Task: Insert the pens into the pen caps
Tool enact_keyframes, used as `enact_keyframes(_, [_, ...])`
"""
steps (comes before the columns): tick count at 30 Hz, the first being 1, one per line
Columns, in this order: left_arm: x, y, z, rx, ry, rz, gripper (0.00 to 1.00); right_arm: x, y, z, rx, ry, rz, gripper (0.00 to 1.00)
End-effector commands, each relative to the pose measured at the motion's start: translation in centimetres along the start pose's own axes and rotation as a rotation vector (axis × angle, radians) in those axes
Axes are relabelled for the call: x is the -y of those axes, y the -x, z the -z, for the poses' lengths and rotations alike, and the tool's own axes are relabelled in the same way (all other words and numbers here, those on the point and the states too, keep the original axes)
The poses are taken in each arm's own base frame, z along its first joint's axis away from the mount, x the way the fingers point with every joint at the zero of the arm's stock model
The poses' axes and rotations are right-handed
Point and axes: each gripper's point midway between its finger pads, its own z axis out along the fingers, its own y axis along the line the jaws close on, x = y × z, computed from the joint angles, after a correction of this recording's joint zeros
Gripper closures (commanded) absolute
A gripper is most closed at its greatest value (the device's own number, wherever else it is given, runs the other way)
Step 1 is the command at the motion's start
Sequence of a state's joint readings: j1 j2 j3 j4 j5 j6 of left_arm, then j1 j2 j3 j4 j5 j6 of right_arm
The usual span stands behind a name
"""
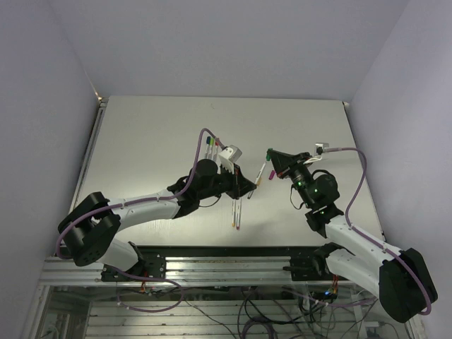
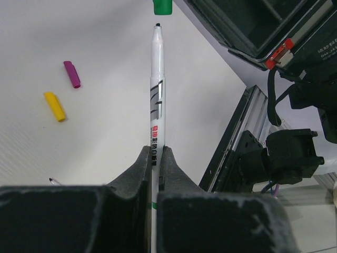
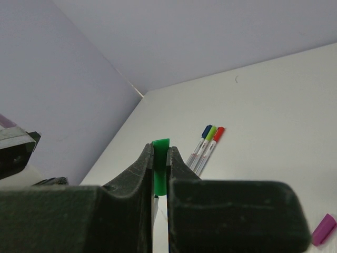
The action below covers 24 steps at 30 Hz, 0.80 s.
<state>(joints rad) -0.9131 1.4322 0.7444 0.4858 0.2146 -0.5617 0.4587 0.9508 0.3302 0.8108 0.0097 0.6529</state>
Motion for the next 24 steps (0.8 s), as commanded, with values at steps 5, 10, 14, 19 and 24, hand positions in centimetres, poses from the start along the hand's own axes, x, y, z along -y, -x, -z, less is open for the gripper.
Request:
enact_keyframes(5, [1.15,1.45,0.27,0.051,-0.044,-0.013,0.93,-0.7,0.12,-0.17,0.017,0.029,-0.01,1.0])
enact_keyframes(10, [0.97,1.52,0.23,0.059,-0.036,-0.012,0.93,-0.76,-0.09,-0.16,0.015,0.03,-0.014,1.0])
enact_keyframes(14, [0.77,1.5,0.23,0.061,-0.029,-0.013,0.93,-0.87,-0.09,-0.09,0.019,0.033,-0.021,1.0])
enact_keyframes(19, [0.56,1.68,0.46,0.075,-0.014,-0.012,0.93,-1.02,-0.13,0.03,0.018,0.037,-0.025,1.0])
enact_keyframes(24, [0.43,1.87,0.64,0.088,-0.004,-0.009,0.93,-1.13,0.03,0.13,0.022,0.038,-0.027,1.0])
